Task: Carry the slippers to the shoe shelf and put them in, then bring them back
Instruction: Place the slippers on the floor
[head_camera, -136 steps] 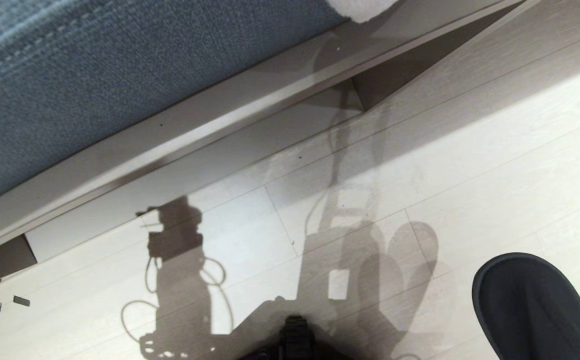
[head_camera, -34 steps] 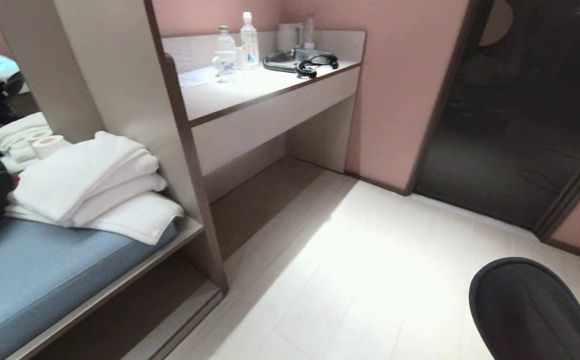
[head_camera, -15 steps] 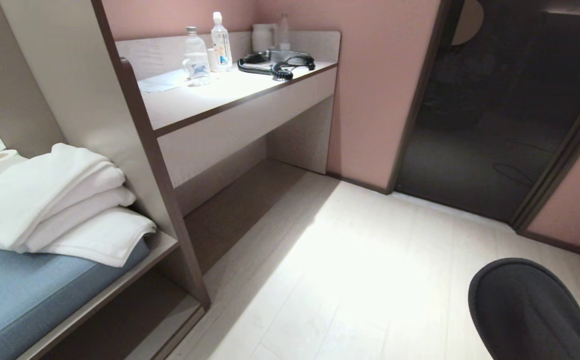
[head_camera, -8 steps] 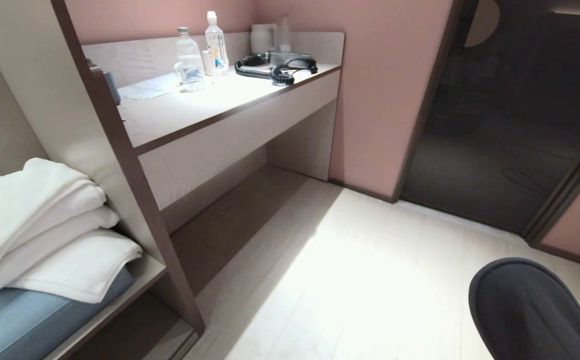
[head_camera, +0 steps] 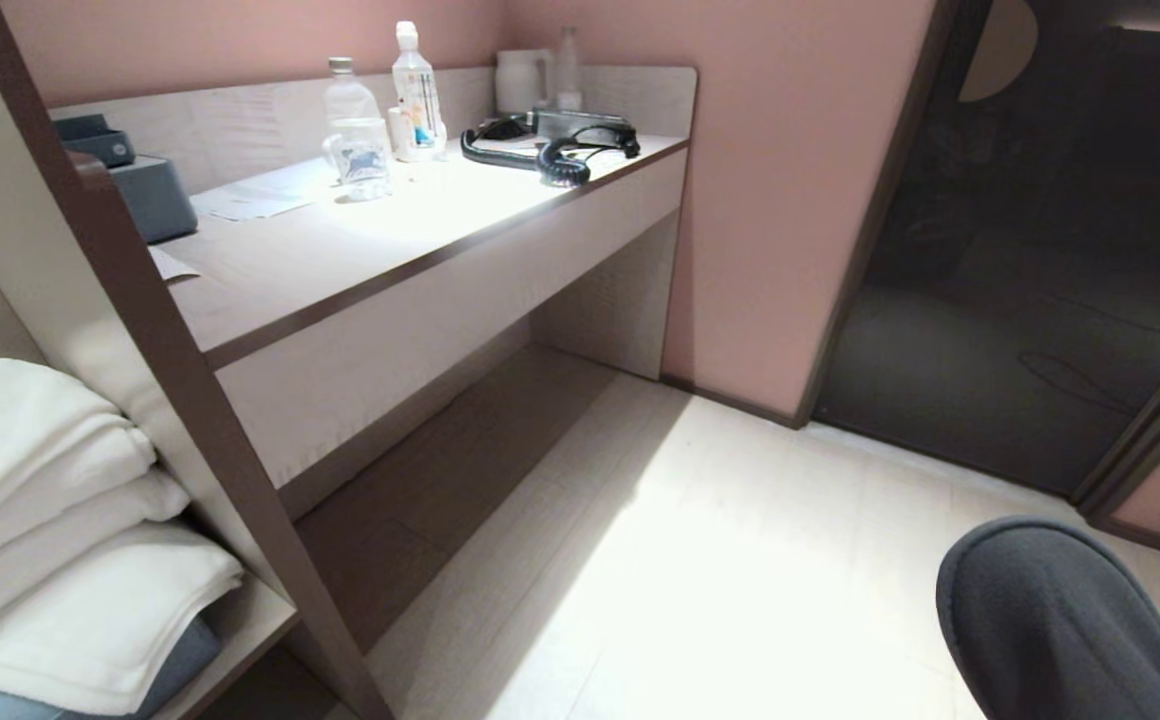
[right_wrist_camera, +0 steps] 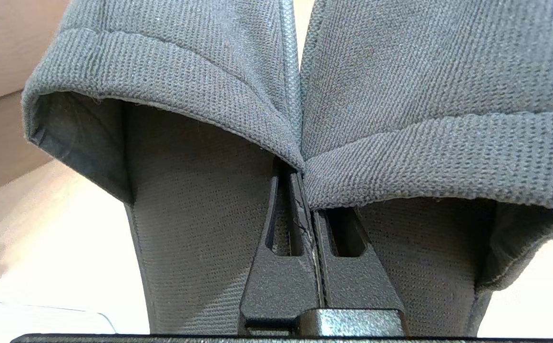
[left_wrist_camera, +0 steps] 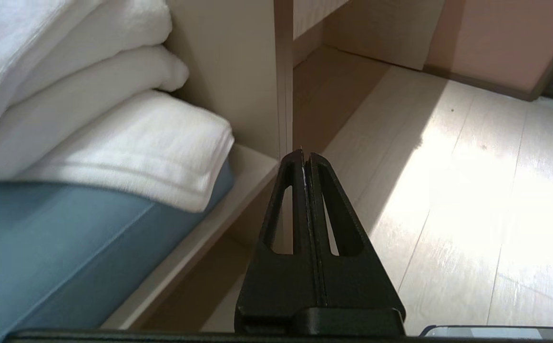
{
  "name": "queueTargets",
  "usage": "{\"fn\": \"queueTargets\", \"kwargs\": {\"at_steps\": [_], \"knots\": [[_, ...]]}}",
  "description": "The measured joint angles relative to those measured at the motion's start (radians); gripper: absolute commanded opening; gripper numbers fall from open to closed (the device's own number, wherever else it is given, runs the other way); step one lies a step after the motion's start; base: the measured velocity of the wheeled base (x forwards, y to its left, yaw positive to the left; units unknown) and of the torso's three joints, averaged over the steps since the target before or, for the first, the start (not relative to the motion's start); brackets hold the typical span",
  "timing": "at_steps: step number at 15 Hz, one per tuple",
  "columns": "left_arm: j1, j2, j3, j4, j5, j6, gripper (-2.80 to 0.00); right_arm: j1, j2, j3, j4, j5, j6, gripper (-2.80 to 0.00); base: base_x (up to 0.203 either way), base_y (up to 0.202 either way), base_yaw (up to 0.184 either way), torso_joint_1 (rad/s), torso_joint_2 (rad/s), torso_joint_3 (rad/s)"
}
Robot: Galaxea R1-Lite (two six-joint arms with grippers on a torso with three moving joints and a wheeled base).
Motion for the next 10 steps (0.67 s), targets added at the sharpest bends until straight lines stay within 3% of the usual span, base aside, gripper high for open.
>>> {"fn": "queueTargets", "kwargs": {"at_steps": [3,10], "knots": [[0.000,0.000,0.000,-0.001,0.000,-0.002,-2.80,0.000,0.000,0.000,0.000,0.000,0.000,-2.80,0.136,0.000,0.000,0.003,0.00,0.003],[0.000,0.000,0.000,-0.002,0.000,-0.003,-2.80,0.000,0.000,0.000,0.000,0.000,-0.001,-2.80,0.000,0.000,0.000,0.001,0.00,-0.029]]}}
